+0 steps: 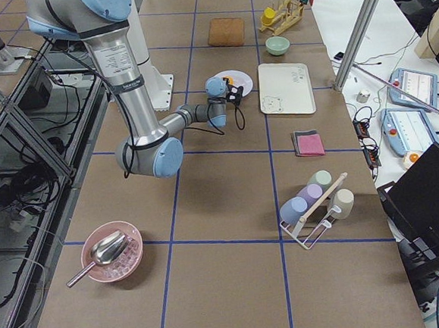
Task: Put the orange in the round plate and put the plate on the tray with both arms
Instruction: 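Move the right gripper to the rim of the white plate, then grip the plate rim with the right gripper and lift it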
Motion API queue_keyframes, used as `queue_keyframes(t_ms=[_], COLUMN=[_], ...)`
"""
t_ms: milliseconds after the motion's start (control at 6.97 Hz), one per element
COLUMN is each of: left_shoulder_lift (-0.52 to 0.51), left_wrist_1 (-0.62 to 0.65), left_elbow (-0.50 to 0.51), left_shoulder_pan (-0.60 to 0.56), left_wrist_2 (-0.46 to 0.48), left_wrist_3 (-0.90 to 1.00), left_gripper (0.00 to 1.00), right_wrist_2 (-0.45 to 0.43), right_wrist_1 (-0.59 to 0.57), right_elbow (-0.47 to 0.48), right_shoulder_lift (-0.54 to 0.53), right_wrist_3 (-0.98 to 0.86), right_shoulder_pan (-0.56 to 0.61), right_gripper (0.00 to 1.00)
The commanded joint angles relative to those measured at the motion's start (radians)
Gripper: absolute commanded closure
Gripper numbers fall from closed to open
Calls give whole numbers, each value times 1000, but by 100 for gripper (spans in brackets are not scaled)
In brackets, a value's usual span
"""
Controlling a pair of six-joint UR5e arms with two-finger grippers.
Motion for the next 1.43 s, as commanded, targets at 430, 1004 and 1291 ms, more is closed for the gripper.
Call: queue_keyframes(t_ms=[430,1004,1291], left_shoulder_lift=[0,2,0], left_wrist_1=[0,0,0], left_elbow=[-2,-5,-6], left_shoulder_pan=[1,1,0], left_wrist_2=[2,2,2], left_wrist_3=[0,0,0], left_gripper=[1,1,1], right_wrist_2=[38,51,26], right_wrist_1=[-27,-36,-36], right_elbow=[-5,82,148], right_shoulder_lift=[16,2,-8], right_wrist_3=[-13,-11,-11], right_shoulder_pan=[15,49,69], right_gripper=[100,100,100])
